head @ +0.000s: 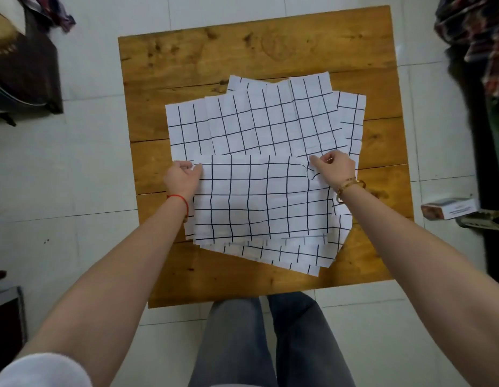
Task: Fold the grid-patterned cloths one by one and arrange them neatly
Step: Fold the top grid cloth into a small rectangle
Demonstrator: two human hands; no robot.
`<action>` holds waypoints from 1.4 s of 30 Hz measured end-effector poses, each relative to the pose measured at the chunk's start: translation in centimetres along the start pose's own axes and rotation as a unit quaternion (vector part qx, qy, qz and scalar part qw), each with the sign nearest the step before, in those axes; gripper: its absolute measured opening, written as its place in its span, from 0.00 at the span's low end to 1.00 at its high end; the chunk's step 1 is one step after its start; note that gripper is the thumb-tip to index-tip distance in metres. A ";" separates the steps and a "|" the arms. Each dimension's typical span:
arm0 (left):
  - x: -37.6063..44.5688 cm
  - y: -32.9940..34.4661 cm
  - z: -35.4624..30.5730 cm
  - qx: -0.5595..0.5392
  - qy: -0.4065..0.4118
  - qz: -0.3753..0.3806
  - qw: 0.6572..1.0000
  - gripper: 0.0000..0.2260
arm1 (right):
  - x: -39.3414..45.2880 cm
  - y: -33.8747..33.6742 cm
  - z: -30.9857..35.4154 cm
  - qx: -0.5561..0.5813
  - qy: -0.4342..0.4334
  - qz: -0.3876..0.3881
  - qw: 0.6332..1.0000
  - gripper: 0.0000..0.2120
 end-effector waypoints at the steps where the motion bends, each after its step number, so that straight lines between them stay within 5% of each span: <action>1: 0.4 0.3 -0.1 0.007 -0.004 0.000 1.000 0.16 | 0.2 0.4 -0.1 0.000 0.003 0.003 1.000 0.13; 10: 1.7 1.1 0.4 -0.069 -0.028 -0.016 0.997 0.10 | 1.2 0.2 -0.6 0.037 -0.001 -0.031 0.999 0.15; 17: 2.4 0.1 1.9 -0.130 -0.040 -0.052 0.989 0.11 | 1.9 -3.1 -3.2 0.217 0.076 -0.181 0.956 0.09; 25: 2.7 0.9 1.6 -0.140 -0.013 -0.002 0.990 0.13 | 1.7 0.9 0.2 0.109 -0.013 -0.007 0.994 0.14; 42: 2.3 1.1 2.5 -0.177 -0.051 -0.010 0.983 0.14 | 1.7 3.0 1.3 0.024 0.013 0.083 0.996 0.13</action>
Point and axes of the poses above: each hand's wrist, its own x-axis towards the middle knuckle, its own y-axis out of the palm, z = x × y, the point moved 9 cm from there along x, towards the middle knuckle, and after that the axes turned 15 degrees about x, right-handed, at the moved point
